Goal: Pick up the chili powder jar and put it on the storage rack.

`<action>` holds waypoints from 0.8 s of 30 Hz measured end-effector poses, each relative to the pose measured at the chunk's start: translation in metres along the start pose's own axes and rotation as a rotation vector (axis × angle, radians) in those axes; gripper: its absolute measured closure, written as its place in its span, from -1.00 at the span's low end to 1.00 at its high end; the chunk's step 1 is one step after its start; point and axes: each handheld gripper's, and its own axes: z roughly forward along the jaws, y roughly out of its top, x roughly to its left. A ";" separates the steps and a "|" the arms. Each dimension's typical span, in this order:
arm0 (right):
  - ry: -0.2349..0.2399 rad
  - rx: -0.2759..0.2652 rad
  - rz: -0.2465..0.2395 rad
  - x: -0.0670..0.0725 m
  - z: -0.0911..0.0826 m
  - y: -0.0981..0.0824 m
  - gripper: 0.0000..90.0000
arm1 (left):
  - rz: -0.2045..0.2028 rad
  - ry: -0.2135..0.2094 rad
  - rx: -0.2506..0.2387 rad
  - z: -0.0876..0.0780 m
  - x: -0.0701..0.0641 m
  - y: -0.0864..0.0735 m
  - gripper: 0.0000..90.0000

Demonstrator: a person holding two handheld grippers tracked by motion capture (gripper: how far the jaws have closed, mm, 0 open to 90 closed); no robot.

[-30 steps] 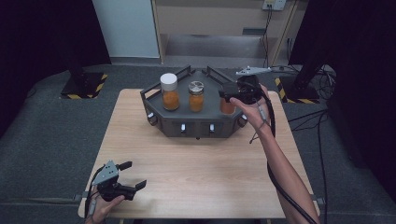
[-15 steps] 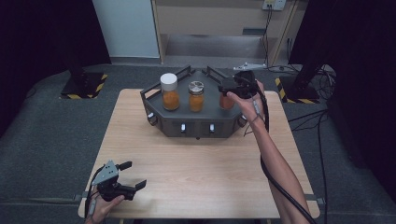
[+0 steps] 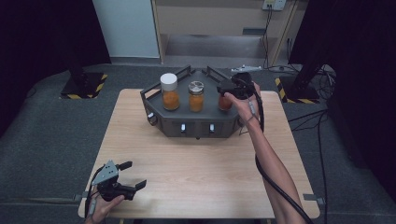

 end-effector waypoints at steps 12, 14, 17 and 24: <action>-0.010 0.013 0.013 -0.003 0.010 -0.007 -0.22 | 0.002 -0.001 0.000 0.000 0.000 0.000 -0.96; -0.010 0.011 0.017 -0.005 0.010 -0.008 -0.23 | 0.003 -0.002 0.001 0.000 0.000 0.000 -0.96; -0.007 0.013 0.020 -0.005 0.011 -0.010 -0.23 | 0.004 -0.001 0.003 0.000 0.000 0.000 -0.96; -0.003 0.001 0.033 -0.007 0.012 -0.014 -0.23 | 0.005 -0.003 0.003 0.000 0.000 0.000 -0.96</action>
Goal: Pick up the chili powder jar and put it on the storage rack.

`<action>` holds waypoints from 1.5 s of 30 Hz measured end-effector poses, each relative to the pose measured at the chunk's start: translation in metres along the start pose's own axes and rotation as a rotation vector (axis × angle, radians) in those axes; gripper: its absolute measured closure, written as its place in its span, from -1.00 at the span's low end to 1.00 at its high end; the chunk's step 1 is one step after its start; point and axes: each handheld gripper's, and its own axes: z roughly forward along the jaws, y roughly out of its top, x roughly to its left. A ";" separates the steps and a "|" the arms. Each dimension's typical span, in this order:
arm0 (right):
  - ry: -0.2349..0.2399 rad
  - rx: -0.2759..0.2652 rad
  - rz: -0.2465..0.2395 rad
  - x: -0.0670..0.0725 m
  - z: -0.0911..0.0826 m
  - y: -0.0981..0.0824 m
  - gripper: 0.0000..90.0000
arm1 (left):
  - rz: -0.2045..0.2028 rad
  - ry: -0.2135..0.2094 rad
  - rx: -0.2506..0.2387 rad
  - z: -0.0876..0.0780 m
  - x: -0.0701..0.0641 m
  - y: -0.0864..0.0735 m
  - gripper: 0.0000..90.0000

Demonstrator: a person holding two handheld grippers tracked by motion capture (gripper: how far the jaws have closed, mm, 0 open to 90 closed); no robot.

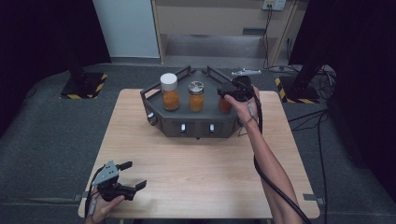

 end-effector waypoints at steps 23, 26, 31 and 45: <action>-0.018 -0.108 -0.070 0.009 -0.040 0.004 -0.78 | 0.005 0.002 0.007 0.001 -0.001 0.001 -0.96; -0.014 -0.126 -0.078 0.009 -0.048 0.005 -0.79 | 0.006 0.002 0.006 0.001 -0.001 0.001 -0.96; -0.007 -0.148 -0.107 0.011 -0.063 0.005 -0.79 | 0.006 0.001 0.008 0.001 -0.001 0.001 -0.96; 0.062 -0.189 -0.168 0.016 -0.108 -0.009 -0.81 | 0.003 0.000 0.010 0.001 -0.001 0.001 -0.96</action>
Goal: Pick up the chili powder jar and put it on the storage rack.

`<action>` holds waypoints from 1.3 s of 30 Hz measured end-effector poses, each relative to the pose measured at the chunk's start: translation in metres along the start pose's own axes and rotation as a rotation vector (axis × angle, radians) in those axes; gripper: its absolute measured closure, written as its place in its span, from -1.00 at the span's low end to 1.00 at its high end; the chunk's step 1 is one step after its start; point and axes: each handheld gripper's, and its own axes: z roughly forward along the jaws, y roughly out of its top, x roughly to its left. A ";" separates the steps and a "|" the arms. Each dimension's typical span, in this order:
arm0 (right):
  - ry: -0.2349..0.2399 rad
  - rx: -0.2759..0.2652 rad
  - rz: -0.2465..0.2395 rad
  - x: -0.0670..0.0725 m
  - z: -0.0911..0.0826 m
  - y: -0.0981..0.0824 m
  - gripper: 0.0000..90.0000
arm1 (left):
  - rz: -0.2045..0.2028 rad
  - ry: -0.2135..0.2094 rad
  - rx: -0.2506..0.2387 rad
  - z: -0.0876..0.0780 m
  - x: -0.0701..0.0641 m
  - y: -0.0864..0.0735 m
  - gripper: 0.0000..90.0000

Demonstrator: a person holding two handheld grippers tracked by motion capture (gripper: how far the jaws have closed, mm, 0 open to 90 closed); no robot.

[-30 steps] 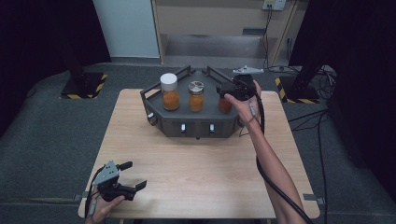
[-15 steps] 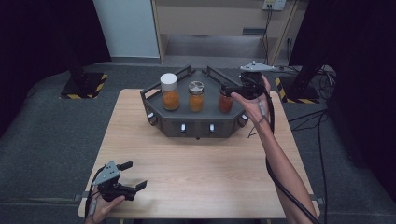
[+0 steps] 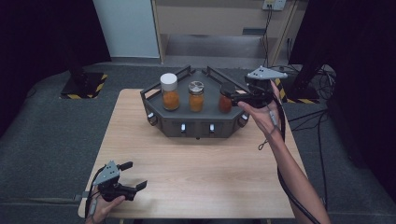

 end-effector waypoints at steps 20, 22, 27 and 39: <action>0.062 -0.022 -0.006 0.009 -0.064 -0.056 -0.92 | -0.005 0.002 0.005 0.002 0.000 0.001 -0.96; 0.064 -0.021 0.007 0.010 -0.068 -0.063 -0.93 | -0.004 0.001 0.003 0.001 0.000 0.000 -0.96; 0.060 -0.008 0.020 0.013 -0.076 -0.082 -0.94 | 0.001 0.001 0.010 0.002 0.000 0.001 -0.96; 0.038 0.007 0.074 0.016 -0.105 -0.133 -0.94 | 0.000 0.006 0.007 0.001 -0.001 0.001 -0.96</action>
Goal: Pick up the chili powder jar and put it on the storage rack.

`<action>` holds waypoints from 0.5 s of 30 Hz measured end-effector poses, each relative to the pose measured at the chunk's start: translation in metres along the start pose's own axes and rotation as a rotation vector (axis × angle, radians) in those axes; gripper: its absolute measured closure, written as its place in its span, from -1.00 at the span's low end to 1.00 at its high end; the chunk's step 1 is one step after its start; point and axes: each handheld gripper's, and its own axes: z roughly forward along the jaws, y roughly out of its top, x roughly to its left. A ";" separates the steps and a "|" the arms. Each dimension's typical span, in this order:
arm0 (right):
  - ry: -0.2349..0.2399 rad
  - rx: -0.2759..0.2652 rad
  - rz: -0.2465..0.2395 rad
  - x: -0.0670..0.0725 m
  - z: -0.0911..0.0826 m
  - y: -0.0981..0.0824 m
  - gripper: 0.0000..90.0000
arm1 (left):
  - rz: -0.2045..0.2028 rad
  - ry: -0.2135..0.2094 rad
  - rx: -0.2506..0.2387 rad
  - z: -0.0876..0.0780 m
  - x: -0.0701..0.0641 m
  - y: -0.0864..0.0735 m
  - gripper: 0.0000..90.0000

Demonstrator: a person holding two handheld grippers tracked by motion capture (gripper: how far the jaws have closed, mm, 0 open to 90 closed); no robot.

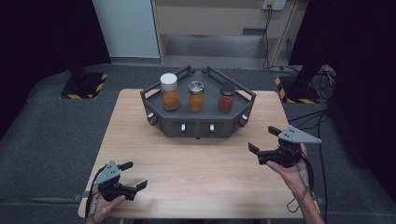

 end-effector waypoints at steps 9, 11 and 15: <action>-0.013 0.006 0.015 0.005 -0.017 -0.032 -0.94 | 0.001 -0.005 -0.001 0.000 0.001 0.000 -0.96; -0.017 0.009 0.018 0.006 -0.018 -0.036 -0.94 | 0.002 -0.005 0.001 0.000 0.001 0.000 -0.96; -0.029 0.017 0.038 0.008 -0.023 -0.049 -0.94 | -0.001 -0.007 0.000 0.000 0.001 -0.001 -0.96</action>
